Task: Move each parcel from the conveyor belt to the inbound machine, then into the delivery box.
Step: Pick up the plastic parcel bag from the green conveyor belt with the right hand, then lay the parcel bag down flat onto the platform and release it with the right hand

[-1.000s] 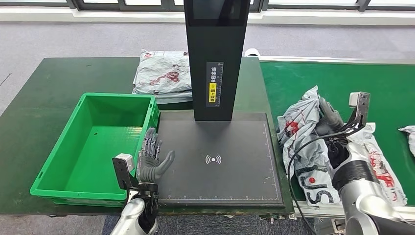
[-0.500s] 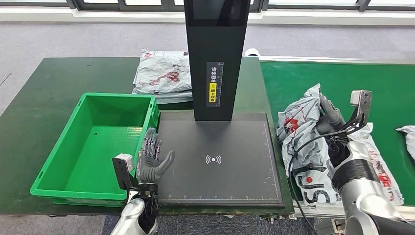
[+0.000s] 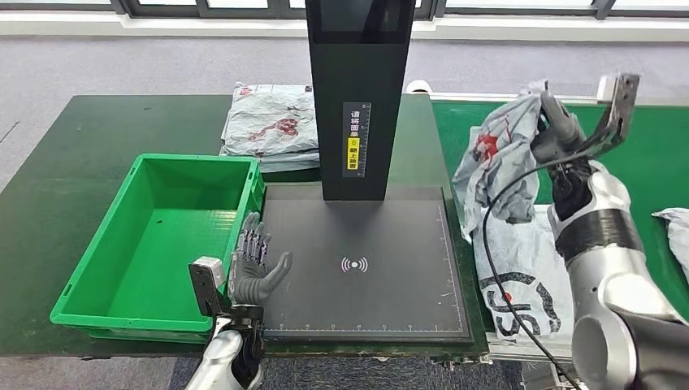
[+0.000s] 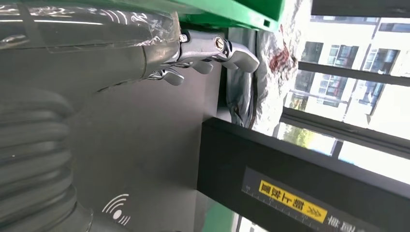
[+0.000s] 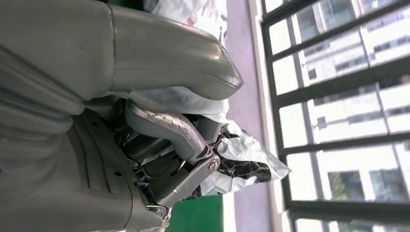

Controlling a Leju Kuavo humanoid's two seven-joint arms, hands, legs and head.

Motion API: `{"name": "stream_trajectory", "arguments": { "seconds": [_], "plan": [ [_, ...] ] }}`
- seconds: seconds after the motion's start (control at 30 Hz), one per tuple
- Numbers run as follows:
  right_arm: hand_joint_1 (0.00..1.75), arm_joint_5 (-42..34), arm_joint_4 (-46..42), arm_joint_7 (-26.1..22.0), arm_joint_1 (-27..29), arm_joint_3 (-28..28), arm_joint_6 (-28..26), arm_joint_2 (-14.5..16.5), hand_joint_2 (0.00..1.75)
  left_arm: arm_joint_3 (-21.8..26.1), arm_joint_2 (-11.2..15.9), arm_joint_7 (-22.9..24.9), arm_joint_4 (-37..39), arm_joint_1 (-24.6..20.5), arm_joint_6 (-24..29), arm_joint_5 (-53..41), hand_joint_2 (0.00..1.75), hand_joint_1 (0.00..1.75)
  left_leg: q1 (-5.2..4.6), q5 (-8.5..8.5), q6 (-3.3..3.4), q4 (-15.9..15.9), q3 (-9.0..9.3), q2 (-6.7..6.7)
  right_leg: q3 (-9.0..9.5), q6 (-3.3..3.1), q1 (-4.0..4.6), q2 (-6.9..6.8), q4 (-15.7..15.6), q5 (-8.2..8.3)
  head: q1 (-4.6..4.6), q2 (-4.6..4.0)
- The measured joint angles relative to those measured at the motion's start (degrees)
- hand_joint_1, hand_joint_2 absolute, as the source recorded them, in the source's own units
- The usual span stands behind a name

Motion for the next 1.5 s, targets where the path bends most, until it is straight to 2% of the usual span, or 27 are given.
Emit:
{"name": "stream_trajectory", "arguments": {
  "seconds": [0.3, 0.57, 0.73, 0.9, 1.17, 1.2, 1.3, 1.33, 1.5],
  "plan": [
    [1.75, -2.6, -2.6, 5.2, -8.9, 8.8, -2.8, 5.6, 1.75, -0.5, -0.3, -0.2, -5.1, 0.1, 3.6, -6.7, 1.75, 0.00, 0.03, 0.06, -0.06, 0.0, -0.01, -0.03, -0.06, -0.01, 0.01, -0.02, 0.1, 0.01, -0.01, 0.00],
    [1.75, -5.1, -4.7, 7.3, -13.6, 14.2, -4.0, 7.6, 1.75, -1.0, -0.3, -0.2, -7.0, 0.3, 3.7, -7.0, 1.75, 0.00, 0.02, 0.06, -0.05, 0.0, -0.02, -0.05, -0.06, -0.01, 0.01, -0.04, 0.0, 0.01, -0.01, 0.01],
    [1.75, -5.4, -4.8, 8.7, -14.6, 19.6, -3.9, 8.6, 1.75, -2.0, -0.3, -0.4, -9.1, 0.7, 4.7, -8.2, 1.75, 0.00, 0.03, 0.06, -0.06, 0.0, 0.00, 0.02, -0.07, -0.04, 0.02, 0.02, 0.0, 0.03, -0.01, 0.00],
    [1.75, -4.2, -5.3, 8.1, -11.3, 27.5, -3.7, 10.4, 1.75, -2.1, -0.3, 0.0, -11.1, 1.1, 5.7, -8.6, 1.75, 0.00, 0.10, 0.06, -0.08, 0.0, 0.04, 0.04, -0.07, -0.06, 0.10, 0.04, 0.0, 0.01, 0.01, 0.00],
    [1.75, -3.1, -9.0, 4.4, 1.7, 39.1, -3.7, 10.4, 1.75, -2.1, 0.4, 0.0, -13.6, 2.6, 7.0, -8.7, 1.75, 0.00, 0.12, -0.39, -0.41, -0.1, 0.49, 1.49, -0.17, -0.32, 0.16, 1.43, 0.1, 0.13, 0.00, -0.01],
    [1.40, -3.1, -9.3, 4.4, 2.7, 40.2, -3.6, 10.4, 1.75, -2.1, 0.5, -0.1, -13.8, 2.8, 7.0, -8.7, 1.75, 0.00, 0.12, -0.38, -0.43, -0.1, 0.51, 1.53, -0.19, -0.36, 0.17, 1.46, 0.1, 0.13, -0.04, -0.01],
    [0.09, -3.3, -10.2, 4.4, 4.5, 42.6, -3.0, 10.4, 1.75, -2.1, 0.6, -0.1, -14.2, 3.1, 7.2, -8.7, 1.75, 0.00, 0.20, -0.27, -0.56, -0.1, 0.47, 1.24, -0.22, -0.49, 0.30, 1.18, 0.1, 0.06, -0.09, -0.01],
    [0.00, -3.2, -10.4, 4.6, 5.0, 43.2, -2.6, 10.4, 1.75, -2.1, 0.6, -0.1, -14.3, 3.2, 7.3, -8.7, 1.75, 0.00, 0.23, -0.22, -0.61, -0.1, 0.43, 1.07, -0.20, -0.53, 0.35, 1.03, 0.1, 0.03, -0.09, 0.00],
    [0.00, -2.1, -11.7, 4.2, 8.8, 47.4, -1.5, 10.4, 1.75, -1.9, 1.1, -0.2, -15.0, 3.7, 8.3, -8.7, 1.75, 0.00, 0.41, -0.15, -0.68, -0.1, 0.36, 0.64, -0.10, -0.63, 0.43, 0.60, 0.1, -0.04, -0.07, 0.01]
  ]
}}
